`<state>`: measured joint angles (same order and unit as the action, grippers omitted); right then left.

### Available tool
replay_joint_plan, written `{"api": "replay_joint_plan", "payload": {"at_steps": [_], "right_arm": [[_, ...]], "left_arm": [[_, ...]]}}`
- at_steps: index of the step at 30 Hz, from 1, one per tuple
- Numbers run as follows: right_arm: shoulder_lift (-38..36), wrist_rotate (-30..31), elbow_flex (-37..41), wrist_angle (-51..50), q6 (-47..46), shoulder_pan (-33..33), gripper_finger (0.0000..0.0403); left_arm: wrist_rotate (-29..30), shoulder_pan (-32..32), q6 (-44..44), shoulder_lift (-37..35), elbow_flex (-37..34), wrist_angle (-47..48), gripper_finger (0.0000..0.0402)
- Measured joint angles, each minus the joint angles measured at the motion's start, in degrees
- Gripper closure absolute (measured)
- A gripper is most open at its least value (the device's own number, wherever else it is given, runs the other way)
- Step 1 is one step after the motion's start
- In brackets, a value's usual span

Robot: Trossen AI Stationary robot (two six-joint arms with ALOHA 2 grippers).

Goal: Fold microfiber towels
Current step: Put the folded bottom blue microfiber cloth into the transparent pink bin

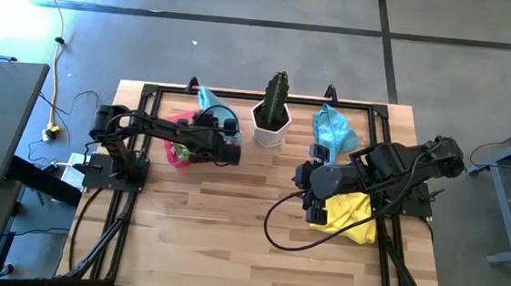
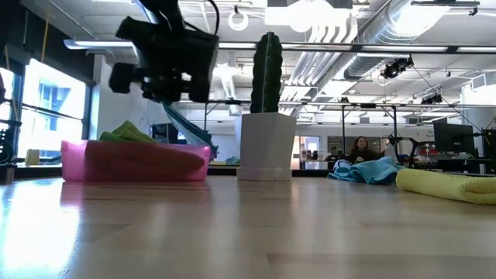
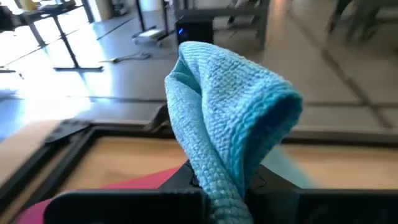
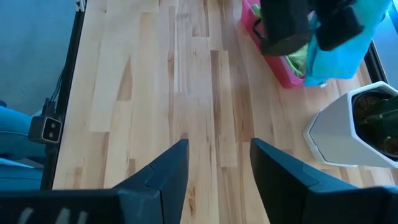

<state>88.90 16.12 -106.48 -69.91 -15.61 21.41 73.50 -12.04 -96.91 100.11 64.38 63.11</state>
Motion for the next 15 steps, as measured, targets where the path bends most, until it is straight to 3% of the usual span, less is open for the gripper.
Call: {"api": "replay_joint_plan", "payload": {"at_steps": [4,15], "right_arm": [[0.00,0.01,0.00,0.82,0.10,0.00,0.0238],[0.02,0.00,0.00,1.61,-0.74,0.02,0.0238]], "left_arm": [[-4.76,1.48,-5.44,0.28,-0.61,8.74,0.0394],[-12.19,5.52,-16.92,0.53,-11.16,9.14,0.0394]]}}
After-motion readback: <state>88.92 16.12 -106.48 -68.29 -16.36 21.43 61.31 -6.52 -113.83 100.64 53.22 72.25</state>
